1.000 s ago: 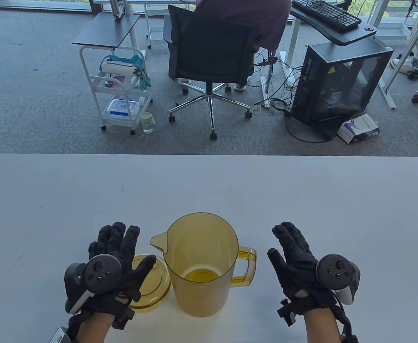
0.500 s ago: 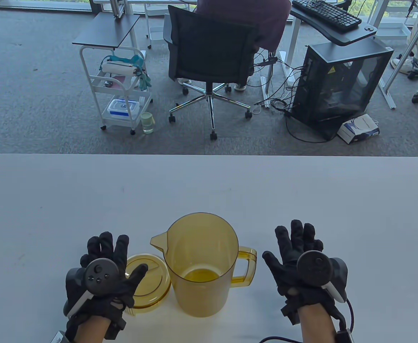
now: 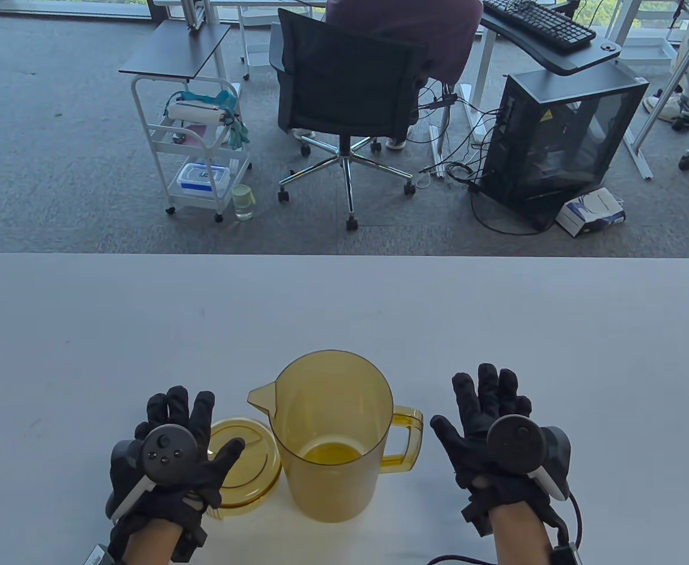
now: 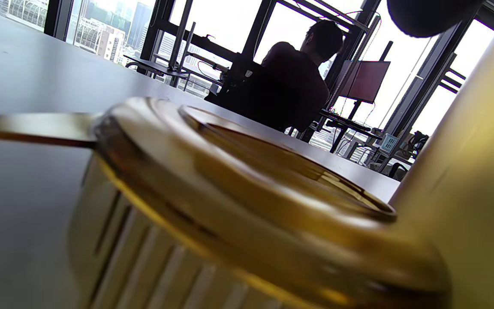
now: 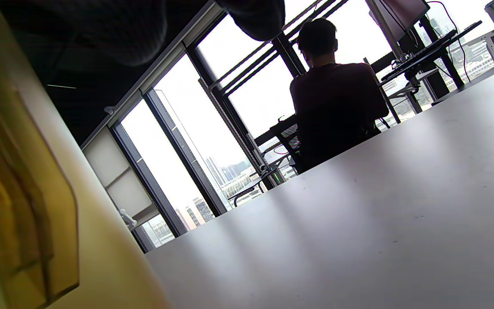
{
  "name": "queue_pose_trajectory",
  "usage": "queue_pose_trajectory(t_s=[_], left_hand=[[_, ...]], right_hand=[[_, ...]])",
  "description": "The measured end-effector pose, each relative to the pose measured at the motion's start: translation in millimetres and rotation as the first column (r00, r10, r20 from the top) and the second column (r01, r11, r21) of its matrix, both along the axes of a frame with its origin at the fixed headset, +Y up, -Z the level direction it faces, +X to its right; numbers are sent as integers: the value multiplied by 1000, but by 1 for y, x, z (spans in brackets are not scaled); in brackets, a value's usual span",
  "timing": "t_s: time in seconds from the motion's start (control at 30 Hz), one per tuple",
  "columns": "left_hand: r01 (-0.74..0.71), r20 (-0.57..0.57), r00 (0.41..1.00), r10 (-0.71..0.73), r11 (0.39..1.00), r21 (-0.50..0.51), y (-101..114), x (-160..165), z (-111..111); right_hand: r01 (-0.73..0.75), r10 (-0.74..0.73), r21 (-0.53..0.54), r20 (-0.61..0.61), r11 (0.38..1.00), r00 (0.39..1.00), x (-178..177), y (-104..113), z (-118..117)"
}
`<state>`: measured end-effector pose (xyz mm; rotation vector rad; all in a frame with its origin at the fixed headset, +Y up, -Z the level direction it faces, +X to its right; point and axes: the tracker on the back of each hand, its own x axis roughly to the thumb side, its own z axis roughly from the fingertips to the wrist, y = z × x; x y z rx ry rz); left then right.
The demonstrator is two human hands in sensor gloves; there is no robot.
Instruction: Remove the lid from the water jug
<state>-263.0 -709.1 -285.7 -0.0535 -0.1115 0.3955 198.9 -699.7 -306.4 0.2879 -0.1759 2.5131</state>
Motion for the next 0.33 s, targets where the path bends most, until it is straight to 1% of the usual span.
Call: queue_pose_trajectory(t_s=[0.33], left_hand=[[3,1,1000,-3,1000,-12,0,1,0]], right_hand=[[0,0,-16,-6,1000,1000,-1,-1,0]])
